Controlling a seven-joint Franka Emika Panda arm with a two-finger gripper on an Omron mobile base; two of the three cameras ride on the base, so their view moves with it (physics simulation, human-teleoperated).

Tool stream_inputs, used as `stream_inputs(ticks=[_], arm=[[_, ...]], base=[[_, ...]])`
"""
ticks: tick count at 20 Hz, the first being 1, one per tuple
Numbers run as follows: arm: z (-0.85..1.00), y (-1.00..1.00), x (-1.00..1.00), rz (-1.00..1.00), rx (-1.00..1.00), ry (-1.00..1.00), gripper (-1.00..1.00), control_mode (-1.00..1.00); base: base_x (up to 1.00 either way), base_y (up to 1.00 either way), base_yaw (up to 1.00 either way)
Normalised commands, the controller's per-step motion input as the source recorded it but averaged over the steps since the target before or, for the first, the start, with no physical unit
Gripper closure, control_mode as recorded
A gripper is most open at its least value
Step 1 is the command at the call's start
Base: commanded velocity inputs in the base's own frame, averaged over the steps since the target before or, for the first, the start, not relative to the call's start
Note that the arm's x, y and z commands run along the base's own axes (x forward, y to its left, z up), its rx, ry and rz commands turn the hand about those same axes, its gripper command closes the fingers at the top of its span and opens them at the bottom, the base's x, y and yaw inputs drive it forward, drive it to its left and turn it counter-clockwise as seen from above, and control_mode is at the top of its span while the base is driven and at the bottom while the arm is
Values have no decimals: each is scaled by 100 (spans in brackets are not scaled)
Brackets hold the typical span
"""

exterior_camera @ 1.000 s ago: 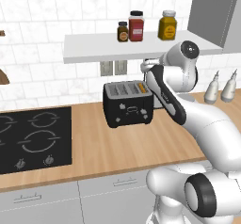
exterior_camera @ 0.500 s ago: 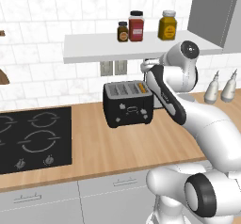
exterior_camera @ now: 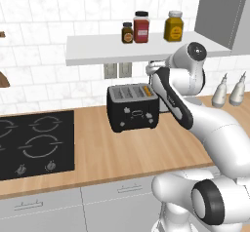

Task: Start the toaster. Once the lever pops up, take the bread to the plate on the dining counter.

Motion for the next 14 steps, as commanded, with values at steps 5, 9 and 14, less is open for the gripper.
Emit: stream_inputs(ticks=[5,9,14], arm=[[0,0,0,0,0,0,-100,-100],[0,0,0,0,0,0,-100,-100],[0,0,0,0,0,0,-100,-100]], base=[[0,0,0],[0,0,0],[0,0,0]])
